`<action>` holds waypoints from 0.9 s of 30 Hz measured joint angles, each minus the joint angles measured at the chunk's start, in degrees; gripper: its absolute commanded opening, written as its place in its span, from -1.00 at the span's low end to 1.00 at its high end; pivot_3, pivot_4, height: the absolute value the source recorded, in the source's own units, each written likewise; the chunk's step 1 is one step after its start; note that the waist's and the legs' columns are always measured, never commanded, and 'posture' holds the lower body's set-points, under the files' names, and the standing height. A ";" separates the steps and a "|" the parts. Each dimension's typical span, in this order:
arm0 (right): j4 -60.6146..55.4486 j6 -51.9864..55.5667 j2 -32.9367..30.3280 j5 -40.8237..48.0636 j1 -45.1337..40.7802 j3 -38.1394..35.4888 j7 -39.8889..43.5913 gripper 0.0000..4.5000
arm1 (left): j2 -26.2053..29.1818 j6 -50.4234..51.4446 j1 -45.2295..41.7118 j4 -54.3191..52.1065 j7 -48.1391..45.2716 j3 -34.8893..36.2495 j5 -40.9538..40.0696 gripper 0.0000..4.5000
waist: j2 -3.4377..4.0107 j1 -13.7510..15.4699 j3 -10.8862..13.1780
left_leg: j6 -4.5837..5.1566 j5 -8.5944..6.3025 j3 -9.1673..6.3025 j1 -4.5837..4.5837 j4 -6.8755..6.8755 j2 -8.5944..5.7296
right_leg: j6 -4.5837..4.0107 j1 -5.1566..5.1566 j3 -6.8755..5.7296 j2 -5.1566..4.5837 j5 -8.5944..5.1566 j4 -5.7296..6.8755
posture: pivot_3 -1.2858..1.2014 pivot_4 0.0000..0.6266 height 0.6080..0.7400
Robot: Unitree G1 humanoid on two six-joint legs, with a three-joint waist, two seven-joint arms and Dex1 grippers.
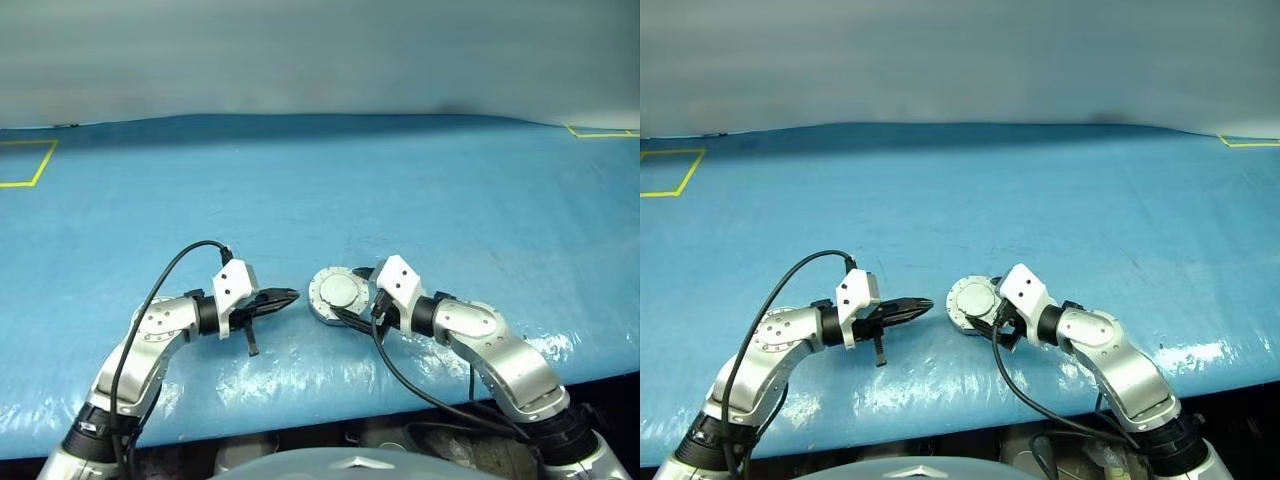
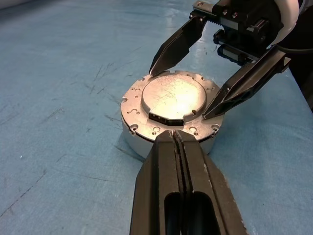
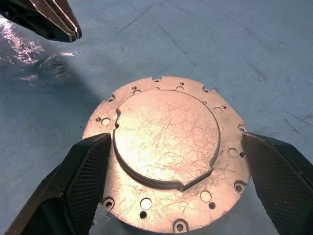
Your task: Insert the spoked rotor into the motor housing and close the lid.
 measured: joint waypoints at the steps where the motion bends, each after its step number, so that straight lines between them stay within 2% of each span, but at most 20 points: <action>1: 0.92 -0.99 0.20 -0.97 -0.81 0.73 0.09 0.99 | 0.06 0.08 0.25 0.00 0.21 -0.01 0.05 -1.00 | 0.00 -0.02 0.00 | 0.00 0.00 0.00 0.01 0.00 0.00 | 0.00 0.00 0.00 0.01 0.00 0.01 | 0.03 -0.52 1.00; 4: 1.71 -2.87 0.30 -2.85 -1.79 2.25 0.46 0.73 | 0.53 0.06 0.80 -0.01 0.98 -0.03 0.86 -1.00 | 0.00 -0.05 -0.01 | 0.01 0.00 0.00 0.07 0.00 0.01 | -0.01 0.05 0.00 0.01 0.00 0.03 | 0.03 -0.52 1.00; 7: 1.93 -3.45 0.28 -3.69 -1.79 3.03 1.45 0.34 | 0.23 0.06 1.10 -0.01 1.85 -0.05 1.14 -1.00 | 0.00 0.01 -0.01 | 0.01 0.00 -0.01 0.09 0.01 0.00 | 0.00 0.08 0.01 0.00 0.00 0.03 | 0.03 -0.52 1.00; 13: 1.23 -3.18 0.05 -4.81 -1.71 3.65 2.07 0.34 | 0.00 0.01 0.96 0.00 2.50 -1.32 1.91 -1.00 | 0.01 -0.01 -0.05 | 0.01 0.00 0.00 0.13 0.00 0.01 | -0.04 0.10 0.01 0.01 0.01 0.03 | 0.03 -0.52 1.00; 21: 1.86 0.15 4.76 -1.96 -0.01 0.66 0.58 0.34 | -0.12 -0.34 -0.30 0.30 2.45 -2.23 2.97 -1.00 | 0.01 -0.07 -0.09 | 0.00 0.00 0.01 0.15 0.00 0.02 | -0.04 0.11 0.02 0.02 0.01 0.04 | 0.03 -0.52 1.00; 27: 2.47 -0.10 5.10 -2.54 0.59 1.08 -0.34 0.34 | -0.19 -0.41 -0.67 0.37 2.42 -2.86 3.37 -1.00 | 0.03 -0.11 -0.23 | 0.00 0.00 0.01 0.29 0.00 0.03 | 0.01 0.22 0.03 0.02 -0.03 0.06 | 0.03 -0.52 1.00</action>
